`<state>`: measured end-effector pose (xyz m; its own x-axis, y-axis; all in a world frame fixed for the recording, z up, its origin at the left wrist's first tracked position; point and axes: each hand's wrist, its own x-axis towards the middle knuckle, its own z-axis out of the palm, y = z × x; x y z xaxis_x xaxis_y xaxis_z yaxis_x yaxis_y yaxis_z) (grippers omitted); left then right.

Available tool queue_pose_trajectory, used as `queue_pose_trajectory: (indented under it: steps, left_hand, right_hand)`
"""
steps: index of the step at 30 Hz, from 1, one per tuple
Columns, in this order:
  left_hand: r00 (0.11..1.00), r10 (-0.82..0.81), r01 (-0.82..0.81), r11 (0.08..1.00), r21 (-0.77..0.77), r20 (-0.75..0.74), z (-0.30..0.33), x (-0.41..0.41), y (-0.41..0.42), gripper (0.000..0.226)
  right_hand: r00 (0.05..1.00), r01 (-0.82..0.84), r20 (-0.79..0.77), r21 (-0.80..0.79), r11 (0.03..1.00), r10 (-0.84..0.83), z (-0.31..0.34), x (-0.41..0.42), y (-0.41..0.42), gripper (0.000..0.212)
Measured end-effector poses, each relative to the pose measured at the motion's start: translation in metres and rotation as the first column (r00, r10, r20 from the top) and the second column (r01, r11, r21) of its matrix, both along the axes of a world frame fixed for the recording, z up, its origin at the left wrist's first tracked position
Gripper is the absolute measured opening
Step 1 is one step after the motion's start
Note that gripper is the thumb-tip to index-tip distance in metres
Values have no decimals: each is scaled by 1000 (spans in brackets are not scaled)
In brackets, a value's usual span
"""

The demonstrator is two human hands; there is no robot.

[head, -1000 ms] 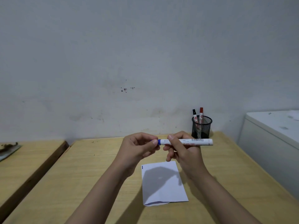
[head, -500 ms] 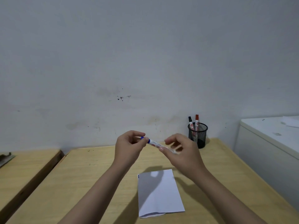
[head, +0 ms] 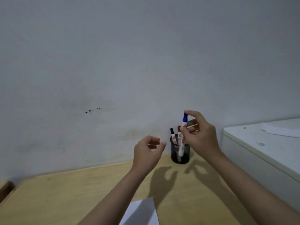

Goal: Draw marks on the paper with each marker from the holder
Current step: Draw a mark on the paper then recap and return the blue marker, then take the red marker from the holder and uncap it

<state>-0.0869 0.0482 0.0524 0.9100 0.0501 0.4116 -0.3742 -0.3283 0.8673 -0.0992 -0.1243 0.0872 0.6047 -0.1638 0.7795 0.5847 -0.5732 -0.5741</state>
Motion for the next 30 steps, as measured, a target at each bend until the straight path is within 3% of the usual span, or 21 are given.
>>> queue_pose_trajectory:
  steps: [6,10,18,22,27,30]
  left_hand:
    - [1000,-11,6,975,223,23,-23,62,-53,41]
    - [1000,9,-17,931,365,22,-40,90,-74,40]
    - [1000,18,-23,936,351,19,-57,107,-87,38]
    - [1000,22,-25,952,304,13,-59,107,-86,41]
    - [999,48,-43,943,329,-7,-59,107,-85,42]
    - [999,33,-31,924,380,1,-58,107,-84,42]
  right_hand:
    - [988,153,-17,32,988,-153,16,68,-39,36]
    - [968,139,-186,-154,978,-167,-9,100,-39,31]
    - [829,174,-420,-431,885,-368,-55,140,-49,41]
    - [823,230,-322,-565,793,-468,-57,145,-49,50]
    - [872,273,-178,-596,755,-455,-56,145,-42,30]
    - [905,292,-117,-530,797,-409,-52,143,-38,21]
